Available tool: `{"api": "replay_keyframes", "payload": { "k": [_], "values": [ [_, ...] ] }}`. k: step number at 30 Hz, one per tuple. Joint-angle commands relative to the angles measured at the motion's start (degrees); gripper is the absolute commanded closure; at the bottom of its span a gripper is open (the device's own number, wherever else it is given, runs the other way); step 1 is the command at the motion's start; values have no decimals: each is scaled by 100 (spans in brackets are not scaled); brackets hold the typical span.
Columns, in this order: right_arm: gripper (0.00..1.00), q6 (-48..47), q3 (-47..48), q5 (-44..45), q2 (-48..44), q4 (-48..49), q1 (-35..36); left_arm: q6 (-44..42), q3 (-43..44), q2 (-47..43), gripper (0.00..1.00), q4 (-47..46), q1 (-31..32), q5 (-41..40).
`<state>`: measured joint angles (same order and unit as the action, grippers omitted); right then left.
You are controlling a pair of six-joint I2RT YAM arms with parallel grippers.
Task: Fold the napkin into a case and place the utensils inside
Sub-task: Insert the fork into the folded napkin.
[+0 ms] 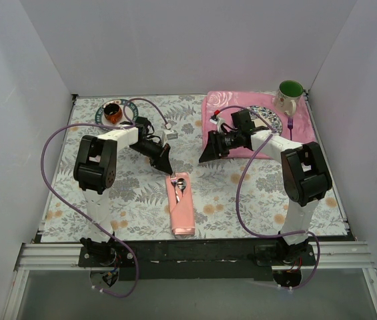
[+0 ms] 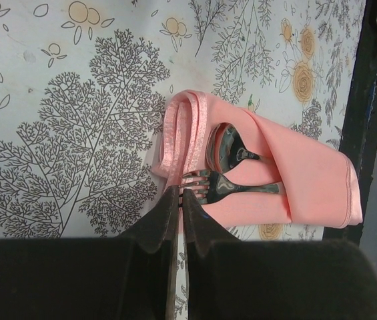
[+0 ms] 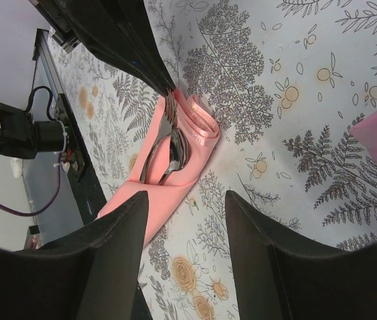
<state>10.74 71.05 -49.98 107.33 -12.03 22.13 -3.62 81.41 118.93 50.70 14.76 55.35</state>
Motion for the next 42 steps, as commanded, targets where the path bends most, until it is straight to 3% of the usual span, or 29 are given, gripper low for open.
{"api": "replay_keyframes", "payload": {
  "k": [1, 21, 26, 36, 42],
  "values": [
    [43, 24, 103, -135, 34, 87, -16, -192, 16, -467, 100, 1, 26, 125],
    [44, 68, 120, -144, 86, 105, -16, -421, -467, -696, 100, 116, 202, 72],
    [50, 191, 67, -170, 183, 210, 89, -359, -529, -670, 100, 63, 202, 90],
    [48, 472, 155, -285, 780, 439, 546, -350, -503, -652, 100, -7, 194, 72],
    [42, 543, 304, -241, 1158, 509, 872, -377, -494, -652, 100, -25, 202, 90]
  ]
}}
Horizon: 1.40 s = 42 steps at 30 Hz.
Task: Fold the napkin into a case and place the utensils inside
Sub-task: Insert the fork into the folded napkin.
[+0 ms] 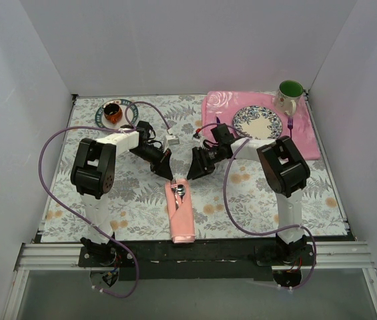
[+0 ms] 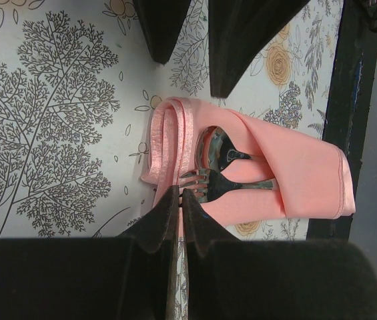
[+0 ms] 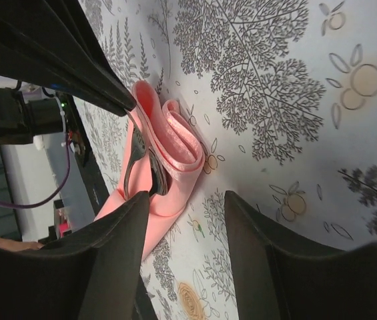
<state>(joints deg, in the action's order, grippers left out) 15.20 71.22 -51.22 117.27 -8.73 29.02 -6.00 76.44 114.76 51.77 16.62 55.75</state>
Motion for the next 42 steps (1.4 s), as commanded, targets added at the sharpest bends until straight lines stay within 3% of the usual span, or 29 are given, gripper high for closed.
{"api": "replay_keyframes", "payload": {
  "k": [1, 6, 15, 18, 23, 24, 26, 42],
  "values": [
    [41, 88, 348, -46, 190, 179, 218, -138, 11, -235, 100, -132, 16, 50],
    [41, 114, 445, 51, 366, 179, 324, -156, 46, -226, 100, -106, 8, 68],
    [55, 194, 489, -169, 560, 275, 368, -173, 64, -208, 100, -114, 16, 50],
    [56, 246, 384, -248, 525, 363, 377, -165, 72, -217, 100, -106, 16, 42],
    [77, 326, 296, -336, 516, 548, 377, -95, 107, -235, 100, -123, 16, 59],
    [91, 326, 305, -336, 507, 574, 377, -94, 116, -226, 100, -114, 16, 59],
    [99, 326, 340, -283, 542, 522, 377, -94, 108, -235, 100, -106, 25, 51],
    [99, 396, 287, -151, 534, 522, 377, -209, -305, -454, 100, 26, 192, 147]
  ]
}}
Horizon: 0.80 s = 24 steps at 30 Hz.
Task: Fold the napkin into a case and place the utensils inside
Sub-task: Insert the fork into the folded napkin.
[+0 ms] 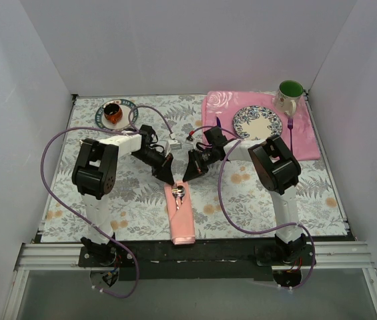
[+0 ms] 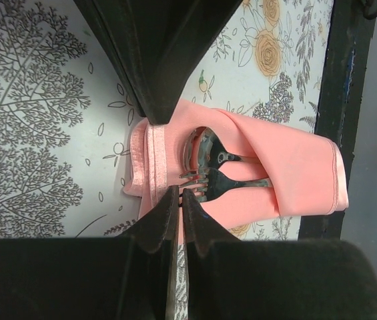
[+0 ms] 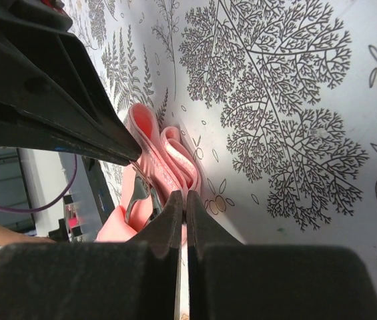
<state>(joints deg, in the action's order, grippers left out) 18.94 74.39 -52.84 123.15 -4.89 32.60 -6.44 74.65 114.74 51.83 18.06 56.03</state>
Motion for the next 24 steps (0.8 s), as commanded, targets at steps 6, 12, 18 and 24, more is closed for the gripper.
{"api": "replay_keyframes", "payload": {
  "k": [6, 12, 18, 24],
  "values": [
    [99, 40, -21, 37, -37, 146, 27, -147, -275, -566, 100, 38, 83, 171],
    [99, 31, -21, 72, -46, 146, 18, -103, -364, -690, 100, 11, 118, 206],
    [99, 22, -21, 72, -63, 146, 27, -103, -434, -699, 100, 64, 162, 171],
    [99, 22, -21, 81, -72, 146, 18, -121, -566, -698, 100, 64, 197, 171]
  ]
}}
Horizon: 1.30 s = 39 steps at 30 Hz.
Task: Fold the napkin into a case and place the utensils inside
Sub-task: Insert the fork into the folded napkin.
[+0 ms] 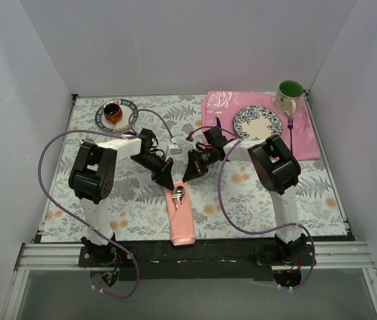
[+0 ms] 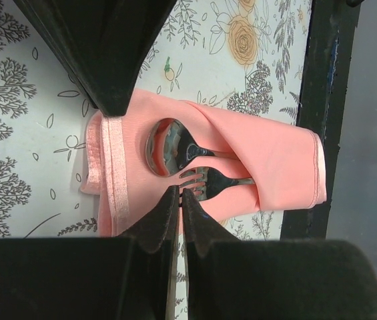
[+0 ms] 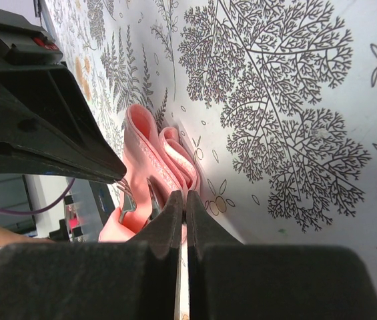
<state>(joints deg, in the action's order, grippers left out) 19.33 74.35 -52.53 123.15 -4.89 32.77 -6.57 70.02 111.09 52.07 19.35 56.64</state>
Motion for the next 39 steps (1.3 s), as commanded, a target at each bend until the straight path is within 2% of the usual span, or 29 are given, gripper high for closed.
{"api": "replay_keyframes", "payload": {
  "k": [1, 9, 13, 14, 19, 25, 34, 39],
  "values": [
    [99, -17, -17, 50, -63, 146, 1, -99, -111, -333, 100, 40, 77, 119],
    [99, -17, -8, 41, -63, 137, 10, 59, -155, -316, 100, -22, 156, 75],
    [99, -17, -17, 50, -90, 146, 10, 112, -199, -360, 97, -110, 165, 5],
    [99, -35, -17, 41, -81, 137, 1, 121, -190, -368, 95, -110, 165, -21],
    [99, -52, -8, 68, -116, 128, 10, 542, -41, -439, 68, -329, 95, -145],
    [99, -123, 150, 103, -55, 23, -52, 911, 670, -404, 53, -242, -142, 110],
    [99, -88, 537, 393, 130, 75, -351, 1571, 1751, -246, 52, -435, -626, 260],
    [99, 79, 695, 621, 261, 268, -500, 1737, 1726, -219, 51, -593, -766, 225]
  ]
}}
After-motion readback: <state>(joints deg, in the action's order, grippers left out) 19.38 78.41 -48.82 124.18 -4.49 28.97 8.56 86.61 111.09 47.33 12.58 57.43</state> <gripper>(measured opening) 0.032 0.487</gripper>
